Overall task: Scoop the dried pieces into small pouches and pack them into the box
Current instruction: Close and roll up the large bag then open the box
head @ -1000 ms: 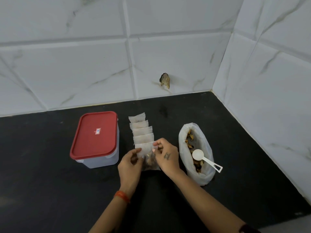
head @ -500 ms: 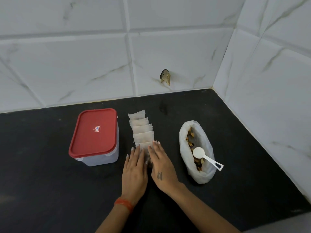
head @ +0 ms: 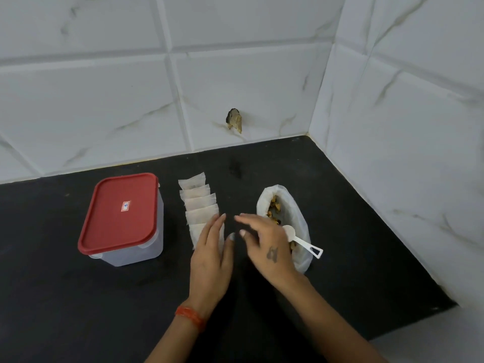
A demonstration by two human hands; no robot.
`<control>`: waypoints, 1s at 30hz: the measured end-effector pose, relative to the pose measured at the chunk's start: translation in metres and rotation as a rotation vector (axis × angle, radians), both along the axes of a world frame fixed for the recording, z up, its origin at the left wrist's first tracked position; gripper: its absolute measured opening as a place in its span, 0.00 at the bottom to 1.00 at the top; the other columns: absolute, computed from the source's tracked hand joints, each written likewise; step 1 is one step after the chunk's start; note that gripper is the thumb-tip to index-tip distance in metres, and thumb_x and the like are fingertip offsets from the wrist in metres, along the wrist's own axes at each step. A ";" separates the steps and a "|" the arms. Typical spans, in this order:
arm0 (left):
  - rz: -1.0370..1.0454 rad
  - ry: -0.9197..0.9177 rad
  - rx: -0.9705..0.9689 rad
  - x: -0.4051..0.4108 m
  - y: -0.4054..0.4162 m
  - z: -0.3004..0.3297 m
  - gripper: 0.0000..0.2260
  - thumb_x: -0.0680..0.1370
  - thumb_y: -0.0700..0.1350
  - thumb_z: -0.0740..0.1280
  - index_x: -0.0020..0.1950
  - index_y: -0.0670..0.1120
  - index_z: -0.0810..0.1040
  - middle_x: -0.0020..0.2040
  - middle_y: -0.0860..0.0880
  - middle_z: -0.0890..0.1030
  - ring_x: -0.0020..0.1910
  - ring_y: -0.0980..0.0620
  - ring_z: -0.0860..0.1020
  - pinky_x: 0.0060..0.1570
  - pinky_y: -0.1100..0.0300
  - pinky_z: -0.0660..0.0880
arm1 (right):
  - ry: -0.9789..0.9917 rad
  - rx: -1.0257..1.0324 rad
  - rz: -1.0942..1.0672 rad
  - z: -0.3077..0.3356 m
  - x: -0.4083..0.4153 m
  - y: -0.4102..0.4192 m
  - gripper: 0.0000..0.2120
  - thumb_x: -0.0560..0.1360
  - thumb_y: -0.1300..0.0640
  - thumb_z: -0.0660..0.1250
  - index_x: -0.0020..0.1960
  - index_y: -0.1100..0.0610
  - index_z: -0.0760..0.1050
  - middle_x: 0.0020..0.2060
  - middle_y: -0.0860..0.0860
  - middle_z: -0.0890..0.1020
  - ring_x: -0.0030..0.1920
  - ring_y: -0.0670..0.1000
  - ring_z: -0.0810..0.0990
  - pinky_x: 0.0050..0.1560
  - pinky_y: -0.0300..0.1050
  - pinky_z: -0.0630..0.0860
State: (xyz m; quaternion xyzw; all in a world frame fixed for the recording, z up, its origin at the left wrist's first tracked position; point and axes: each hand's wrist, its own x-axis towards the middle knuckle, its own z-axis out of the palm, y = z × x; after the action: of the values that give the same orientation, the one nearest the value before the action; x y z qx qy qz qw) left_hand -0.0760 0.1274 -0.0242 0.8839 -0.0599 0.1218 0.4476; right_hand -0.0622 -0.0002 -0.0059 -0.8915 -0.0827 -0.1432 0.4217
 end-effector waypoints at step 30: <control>-0.144 0.089 0.088 -0.004 -0.110 -0.024 0.23 0.74 0.43 0.71 0.68 0.49 0.71 0.72 0.52 0.66 0.70 0.56 0.63 0.66 0.60 0.62 | 0.333 -0.203 -0.646 -0.017 -0.012 -0.202 0.06 0.73 0.53 0.70 0.50 0.51 0.83 0.40 0.48 0.84 0.42 0.50 0.80 0.42 0.41 0.74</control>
State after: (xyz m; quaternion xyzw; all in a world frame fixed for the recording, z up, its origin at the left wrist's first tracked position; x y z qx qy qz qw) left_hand -0.0795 0.0178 -0.0486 0.9007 -0.1088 0.0469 0.4180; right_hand -0.0745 -0.2019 -0.0228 -0.9200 0.2588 -0.1130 0.2718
